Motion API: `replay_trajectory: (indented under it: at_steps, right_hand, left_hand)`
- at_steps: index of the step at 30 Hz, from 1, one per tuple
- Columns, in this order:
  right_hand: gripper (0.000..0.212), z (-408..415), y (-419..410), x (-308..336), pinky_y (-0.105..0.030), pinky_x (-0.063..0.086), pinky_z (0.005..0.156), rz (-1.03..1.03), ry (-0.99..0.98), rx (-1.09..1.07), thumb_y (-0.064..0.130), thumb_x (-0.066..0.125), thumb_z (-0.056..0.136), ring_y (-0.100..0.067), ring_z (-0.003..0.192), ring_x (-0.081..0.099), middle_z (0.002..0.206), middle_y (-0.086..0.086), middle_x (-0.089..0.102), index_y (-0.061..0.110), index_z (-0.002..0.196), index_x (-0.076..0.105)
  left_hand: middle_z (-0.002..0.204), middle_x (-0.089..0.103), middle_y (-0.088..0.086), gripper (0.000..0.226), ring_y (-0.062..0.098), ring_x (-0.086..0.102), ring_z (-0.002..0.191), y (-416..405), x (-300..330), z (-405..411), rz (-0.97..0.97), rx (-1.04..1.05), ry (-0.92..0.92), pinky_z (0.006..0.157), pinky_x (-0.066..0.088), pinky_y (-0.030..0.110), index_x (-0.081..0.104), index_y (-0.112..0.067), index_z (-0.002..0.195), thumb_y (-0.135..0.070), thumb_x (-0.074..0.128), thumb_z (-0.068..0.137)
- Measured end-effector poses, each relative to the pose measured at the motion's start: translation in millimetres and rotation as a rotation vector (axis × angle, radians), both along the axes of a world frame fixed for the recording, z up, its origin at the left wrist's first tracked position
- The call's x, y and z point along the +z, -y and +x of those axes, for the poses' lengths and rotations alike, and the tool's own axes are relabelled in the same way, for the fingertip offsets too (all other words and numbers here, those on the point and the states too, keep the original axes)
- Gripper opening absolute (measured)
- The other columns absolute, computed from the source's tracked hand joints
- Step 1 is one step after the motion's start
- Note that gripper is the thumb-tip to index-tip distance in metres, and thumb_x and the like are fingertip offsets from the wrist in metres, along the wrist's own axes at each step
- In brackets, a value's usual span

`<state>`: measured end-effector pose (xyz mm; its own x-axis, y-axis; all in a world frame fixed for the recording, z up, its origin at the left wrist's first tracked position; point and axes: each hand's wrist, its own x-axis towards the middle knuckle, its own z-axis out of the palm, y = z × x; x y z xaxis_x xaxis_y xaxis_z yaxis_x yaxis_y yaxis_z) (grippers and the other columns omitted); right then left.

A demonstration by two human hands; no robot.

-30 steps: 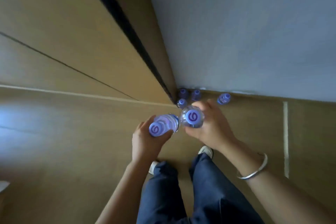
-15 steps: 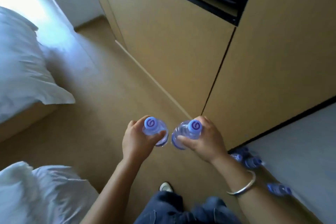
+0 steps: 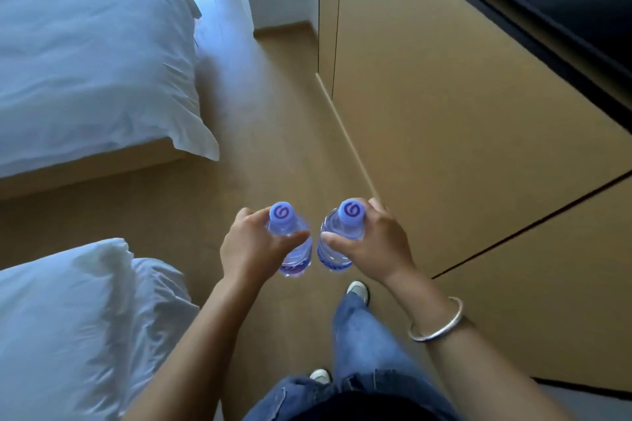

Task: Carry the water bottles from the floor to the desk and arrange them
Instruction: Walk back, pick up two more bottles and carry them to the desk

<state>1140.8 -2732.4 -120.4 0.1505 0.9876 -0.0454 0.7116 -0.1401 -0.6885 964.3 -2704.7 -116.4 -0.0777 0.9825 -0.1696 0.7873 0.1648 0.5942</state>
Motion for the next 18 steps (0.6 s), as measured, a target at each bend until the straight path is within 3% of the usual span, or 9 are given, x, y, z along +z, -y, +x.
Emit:
replay_trajectory:
  at_steps: [3, 8, 13, 18]
  right_hand:
    - [0.048, 2.3, -40.6, -2.7, -0.029, 0.043, 0.077, -0.016, 0.005, 0.03, 0.048, 0.075, 0.068, -0.019, 0.098, 0.053, 0.096, 0.003, 0.052, 0.023, 0.106, 0.059]
    - [0.048, 14.0, -123.8, -6.1, -0.027, 0.041, 0.075, -0.026, 0.023, 0.111, 0.049, 0.075, 0.068, -0.02, 0.096, 0.054, 0.092, 0.005, 0.048, 0.023, 0.106, 0.059]
    - [0.046, 31.8, -217.0, 2.7, -0.031, 0.044, 0.079, -0.003, 0.05, 0.182, 0.045, 0.076, 0.067, -0.022, 0.097, 0.054, 0.1, 0.001, 0.055, 0.02, 0.102, 0.059]
    - [0.042, 35.6, -297.6, 7.8, -0.033, 0.046, 0.078, 0.045, 0.078, 0.247, 0.041, 0.076, 0.068, -0.023, 0.096, 0.053, 0.102, 0.002, 0.057, 0.018, 0.1, 0.06]
  left_hand:
    - [0.083, 0.047, -0.003, 0.033, 0.012, 0.051, 0.066, -31.2, -5.0, 3.1, -0.032, 0.053, -0.018, 0.053, 0.034, 0.025, 0.065, -0.025, 0.075, -0.055, 0.073, 0.065]
    - [0.087, 0.048, -0.007, 0.032, 0.014, 0.056, 0.075, -102.8, -7.8, 17.4, -0.032, 0.076, -0.018, 0.059, 0.038, 0.025, 0.065, -0.027, 0.075, -0.056, 0.074, 0.064]
    - [0.082, 0.047, -0.01, 0.03, 0.012, 0.054, 0.072, -185.3, 4.5, 36.2, -0.005, 0.136, 0.001, 0.054, 0.034, 0.024, 0.051, -0.036, 0.061, -0.055, 0.074, 0.065]
    - [0.082, 0.047, -0.007, 0.027, 0.015, 0.055, 0.073, -256.1, 5.9, 42.6, 0.027, 0.165, -0.007, 0.058, 0.039, 0.025, 0.061, -0.033, 0.074, -0.057, 0.071, 0.066]
